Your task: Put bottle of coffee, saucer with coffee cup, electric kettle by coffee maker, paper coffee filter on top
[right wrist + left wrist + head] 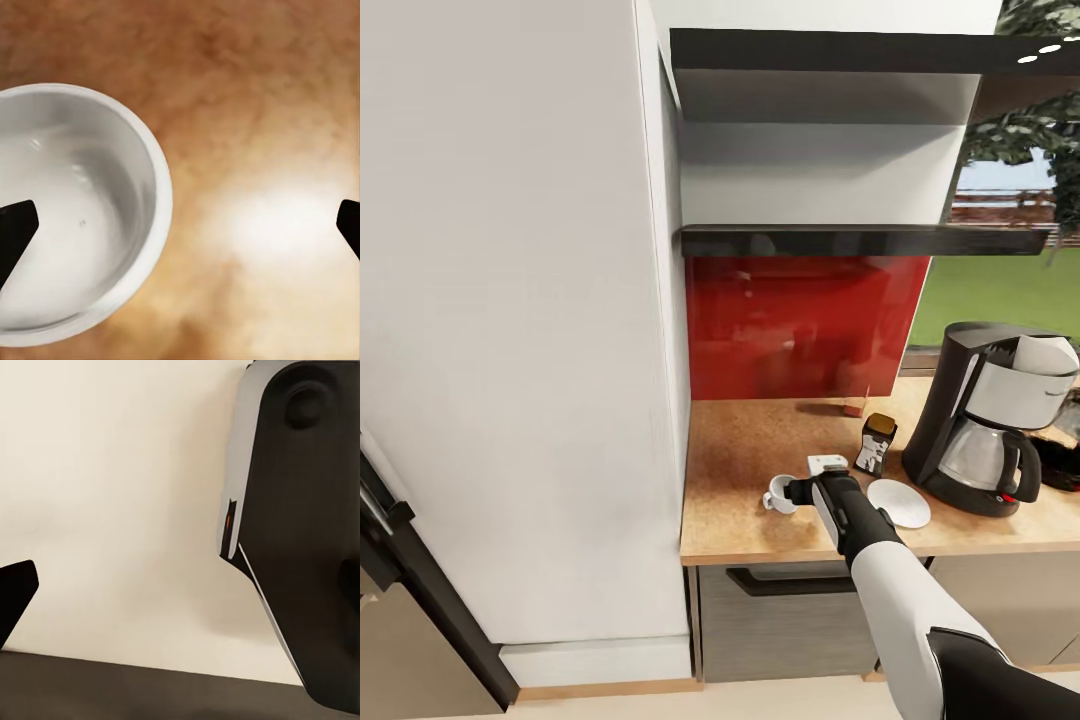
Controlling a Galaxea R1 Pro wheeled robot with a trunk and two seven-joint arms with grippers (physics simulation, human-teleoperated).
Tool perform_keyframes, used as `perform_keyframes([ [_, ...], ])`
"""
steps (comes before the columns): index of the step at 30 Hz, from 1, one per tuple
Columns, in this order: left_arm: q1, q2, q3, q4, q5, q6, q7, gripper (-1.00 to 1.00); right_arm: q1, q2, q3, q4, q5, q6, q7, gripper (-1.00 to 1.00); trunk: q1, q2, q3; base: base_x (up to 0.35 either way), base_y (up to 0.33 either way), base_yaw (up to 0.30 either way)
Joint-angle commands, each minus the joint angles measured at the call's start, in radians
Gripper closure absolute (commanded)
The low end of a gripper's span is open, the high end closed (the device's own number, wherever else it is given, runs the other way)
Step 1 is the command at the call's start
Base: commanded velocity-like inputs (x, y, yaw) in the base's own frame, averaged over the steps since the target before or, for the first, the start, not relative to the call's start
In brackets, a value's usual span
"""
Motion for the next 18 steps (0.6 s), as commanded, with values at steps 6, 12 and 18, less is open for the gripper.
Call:
perform_keyframes([
  [6, -0.001, 0.000, 0.009, -0.002, -0.007, 0.003, -0.006, -1.00, -0.001, 0.001, -0.005, 0.008, 0.002, 0.004, -0.001, -1.00, 0.001, -0.002, -0.002, 0.000, 0.000, 0.000],
  [12, -0.001, 0.000, 0.009, -0.002, -0.007, 0.003, -0.006, -1.00, -0.001, 0.001, -0.006, 0.040, 0.002, 0.004, -0.001, -1.00, 0.001, -0.002, -0.002, 0.000, 0.000, 0.000],
  [18, -0.001, 0.000, 0.009, -0.002, -0.007, 0.003, -0.006, -1.00, -0.001, 0.001, -0.006, 0.043, 0.002, 0.004, 0.000, -1.00, 0.001, -0.002, -0.002, 0.000, 0.000, 0.000],
])
